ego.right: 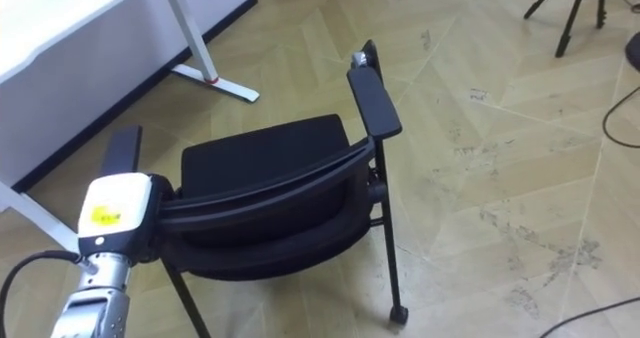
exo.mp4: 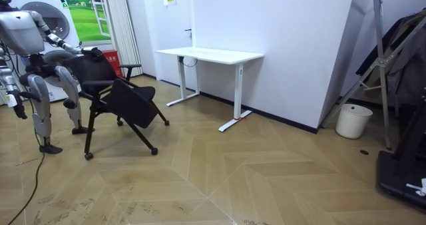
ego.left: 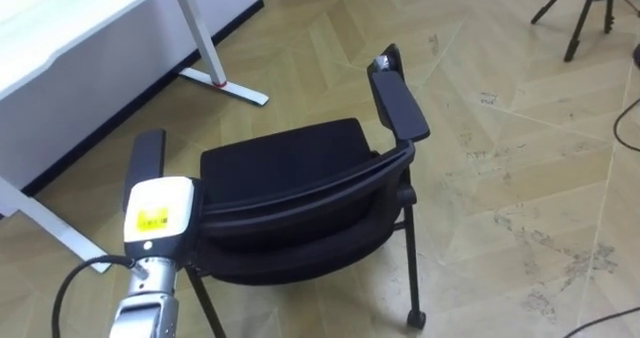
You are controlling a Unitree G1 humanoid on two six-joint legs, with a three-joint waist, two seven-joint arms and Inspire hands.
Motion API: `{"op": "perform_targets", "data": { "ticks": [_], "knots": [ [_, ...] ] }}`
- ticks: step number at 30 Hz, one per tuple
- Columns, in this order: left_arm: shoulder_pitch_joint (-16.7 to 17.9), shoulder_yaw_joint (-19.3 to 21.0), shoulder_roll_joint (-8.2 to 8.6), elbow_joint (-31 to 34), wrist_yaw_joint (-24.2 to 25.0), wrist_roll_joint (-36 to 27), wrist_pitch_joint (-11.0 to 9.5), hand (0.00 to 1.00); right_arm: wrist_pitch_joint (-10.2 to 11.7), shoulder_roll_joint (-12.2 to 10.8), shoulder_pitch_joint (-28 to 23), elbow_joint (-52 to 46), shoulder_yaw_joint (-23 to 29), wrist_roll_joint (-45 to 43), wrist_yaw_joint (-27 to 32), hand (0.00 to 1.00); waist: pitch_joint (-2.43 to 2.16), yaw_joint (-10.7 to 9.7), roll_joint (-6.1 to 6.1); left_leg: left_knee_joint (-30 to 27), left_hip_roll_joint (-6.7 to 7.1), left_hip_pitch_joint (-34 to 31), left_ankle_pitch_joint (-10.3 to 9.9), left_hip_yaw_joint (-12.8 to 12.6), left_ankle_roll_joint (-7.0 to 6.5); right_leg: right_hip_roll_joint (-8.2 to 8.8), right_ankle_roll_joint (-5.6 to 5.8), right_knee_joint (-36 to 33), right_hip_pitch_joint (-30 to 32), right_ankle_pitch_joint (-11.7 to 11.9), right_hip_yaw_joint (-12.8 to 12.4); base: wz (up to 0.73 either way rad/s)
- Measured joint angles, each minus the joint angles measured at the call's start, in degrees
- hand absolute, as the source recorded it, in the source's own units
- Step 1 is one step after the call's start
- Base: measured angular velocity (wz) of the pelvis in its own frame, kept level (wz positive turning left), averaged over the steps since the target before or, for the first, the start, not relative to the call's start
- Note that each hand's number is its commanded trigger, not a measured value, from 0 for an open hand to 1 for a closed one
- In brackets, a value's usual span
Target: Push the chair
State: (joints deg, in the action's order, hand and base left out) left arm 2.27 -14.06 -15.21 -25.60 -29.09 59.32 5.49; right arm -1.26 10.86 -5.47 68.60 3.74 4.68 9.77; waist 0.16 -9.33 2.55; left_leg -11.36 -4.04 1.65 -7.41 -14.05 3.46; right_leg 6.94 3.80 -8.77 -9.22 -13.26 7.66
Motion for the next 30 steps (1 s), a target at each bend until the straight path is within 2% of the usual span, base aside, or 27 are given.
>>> {"op": "perform_targets", "data": {
  "ticks": [3, 7, 9, 11, 13, 20, 26, 30],
  "knots": [
    [-0.03, 0.33, -0.1, 0.11, 0.04, -0.05, -0.04, 1.0, -0.01, 0.03, 0.03, -1.5, 1.86, -1.54, 2.31, 0.0, 0.07, -0.14, 0.12, 0.1, 0.0, 0.0, 0.0, -0.05, 0.0, 0.01, 0.0, -0.01, 0.04, 0.0, 0.0, 0.0],
    [-0.14, 0.34, -0.89, 0.07, 0.17, 0.0, -0.82, 1.0, 0.41, 1.25, 2.05, -5.44, 4.49, -2.6, 6.09, 0.0, 0.18, -0.06, -0.03, 0.07, 0.0, -0.02, 0.0, -0.12, 0.0, 0.04, 0.04, -0.11, 0.22, -0.02, -0.01, 0.0],
    [-0.2, 0.27, -1.87, 0.4, 0.29, 0.38, -1.6, 1.0, 0.59, 2.09, 3.14, -8.98, 4.83, -3.33, 7.63, 0.0, 0.38, -0.23, -0.34, 0.05, 0.01, -0.06, 0.0, -0.13, 0.0, 0.05, 0.06, -0.06, 0.25, -0.04, -0.01, 0.0],
    [-0.18, 0.29, -2.42, 1.7, 0.84, 0.5, -1.85, 1.0, 0.64, 3.14, 3.36, -16.88, 5.07, -5.58, 9.44, 0.0, 0.81, 0.09, -1.0, 0.02, 0.0, -0.05, 0.0, -0.21, 0.0, 0.05, 0.06, -0.18, 0.33, -0.03, -0.1, 0.0],
    [-0.18, 0.31, -2.5, 2.23, 0.86, 0.87, -1.78, 1.0, 0.53, 3.93, 4.68, -22.44, 4.98, -10.09, 10.42, 0.0, 0.9, 0.52, -1.28, 0.03, -0.08, -0.11, 0.0, -0.79, 0.0, 0.05, 0.06, -0.91, 1.11, -0.03, -0.83, -0.15],
    [-0.57, 0.2, -2.56, 4.34, 3.46, 1.47, -0.69, 1.0, 0.85, 5.56, 9.03, -41.05, 3.01, -33.29, 11.29, 0.0, 0.66, 1.88, -2.22, 0.06, -0.26, -0.25, 0.0, -2.06, -0.01, 0.07, 0.06, -1.97, 2.34, -0.03, -2.21, -0.1],
    [-2.08, -0.87, -2.69, 4.24, 5.62, 1.63, 0.07, 1.0, -0.09, 5.71, 8.95, -49.8, -4.43, -42.37, 10.22, 0.0, 0.17, 3.12, -3.12, 0.18, -0.29, 0.02, 0.0, -2.21, -0.01, 0.07, 0.05, -2.19, 2.31, -0.03, -2.39, -0.01],
    [-2.82, -1.03, -2.78, 4.66, 7.26, 2.9, 0.09, 1.0, -0.21, 5.89, 8.98, -52.73, -6.42, -47.38, 8.24, 0.0, 0.05, 4.03, -3.49, 0.18, -0.28, 0.08, 0.0, -2.19, -0.01, 0.07, 0.06, -2.38, 2.25, -0.02, -2.42, 0.0]
  ]
}}
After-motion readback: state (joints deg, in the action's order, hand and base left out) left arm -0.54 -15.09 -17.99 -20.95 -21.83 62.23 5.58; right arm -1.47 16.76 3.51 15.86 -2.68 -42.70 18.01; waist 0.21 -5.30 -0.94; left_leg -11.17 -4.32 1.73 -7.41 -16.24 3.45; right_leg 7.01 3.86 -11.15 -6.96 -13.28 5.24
